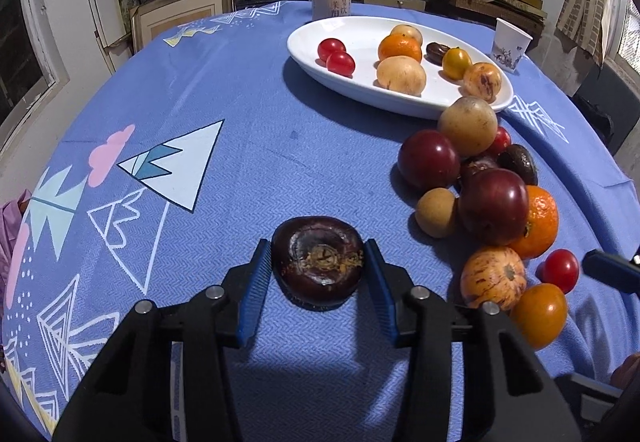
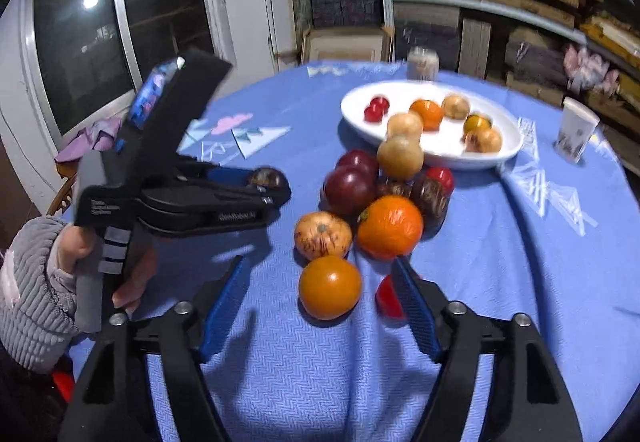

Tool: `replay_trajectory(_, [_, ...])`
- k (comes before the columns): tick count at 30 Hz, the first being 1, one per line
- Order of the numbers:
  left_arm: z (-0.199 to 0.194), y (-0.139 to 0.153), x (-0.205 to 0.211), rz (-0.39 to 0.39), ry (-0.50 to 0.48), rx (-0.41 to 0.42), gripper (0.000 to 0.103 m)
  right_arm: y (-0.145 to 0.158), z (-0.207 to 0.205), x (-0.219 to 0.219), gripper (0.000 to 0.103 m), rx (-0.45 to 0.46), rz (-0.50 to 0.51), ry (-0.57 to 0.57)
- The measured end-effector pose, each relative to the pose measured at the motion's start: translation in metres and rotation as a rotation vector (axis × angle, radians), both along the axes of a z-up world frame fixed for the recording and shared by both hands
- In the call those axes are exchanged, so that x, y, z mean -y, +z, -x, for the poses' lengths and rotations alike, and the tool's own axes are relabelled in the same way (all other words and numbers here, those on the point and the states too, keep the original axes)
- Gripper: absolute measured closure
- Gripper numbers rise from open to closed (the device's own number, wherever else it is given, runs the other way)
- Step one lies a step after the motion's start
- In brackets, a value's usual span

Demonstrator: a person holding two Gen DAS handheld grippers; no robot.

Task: Organize fruits
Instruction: 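Grasp a dark mangosteen with the left tool while the right tool grasps an orange tomato, then carry both fruits onto the white plate and open both tools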

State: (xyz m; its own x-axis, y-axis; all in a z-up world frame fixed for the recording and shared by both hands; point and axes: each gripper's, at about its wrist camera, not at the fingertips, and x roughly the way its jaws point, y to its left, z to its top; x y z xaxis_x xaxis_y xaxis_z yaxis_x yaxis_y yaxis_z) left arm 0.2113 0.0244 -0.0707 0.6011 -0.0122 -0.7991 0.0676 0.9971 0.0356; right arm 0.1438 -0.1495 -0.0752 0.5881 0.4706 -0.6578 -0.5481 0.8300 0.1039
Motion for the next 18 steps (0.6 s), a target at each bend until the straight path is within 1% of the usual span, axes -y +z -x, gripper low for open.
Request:
replay_trajectory(1, [-0.001,0.0,0.0,0.0,0.0,0.0,0.057,-0.003,-0.003,-0.001,0.043,-0.025,0.003,0.0])
replay_trajectory(2, [-0.001,0.0,0.0,0.003,0.001,-0.002,0.057,-0.004,-0.005,-0.001,0.048,-0.041,0.005,0.0])
replay_trajectory(4, [-0.001,0.0,0.0,0.005,0.002,-0.003,0.056,-0.008,-0.008,-0.002,0.052,-0.066,0.013,0.001])
replay_trajectory(7, [-0.001,0.0,0.0,0.002,0.002,-0.002,0.056,-0.013,-0.009,-0.008,0.052,-0.092,0.041,0.012])
replay_trajectory(10, [-0.001,0.0,0.0,0.002,0.002,-0.002,0.056,-0.015,-0.006,-0.015,0.053,-0.086,0.075,0.023])
replay_trajectory(12, [-0.001,0.0,0.0,0.001,0.002,-0.002,0.056,-0.015,-0.005,-0.017,0.058,-0.083,0.088,0.02])
replay_trajectory(13, [-0.001,0.0,0.0,0.003,0.002,-0.002,0.056,-0.015,-0.005,-0.016,0.063,-0.084,0.09,0.014])
replay_trajectory(14, [-0.001,0.0,0.0,0.003,0.001,-0.002,0.057,-0.015,-0.006,-0.015,0.064,-0.089,0.087,0.006])
replay_trajectory(18, [0.0,0.0,-0.001,0.018,-0.004,-0.005,0.057,-0.015,-0.007,-0.012,0.064,-0.097,0.075,0.007])
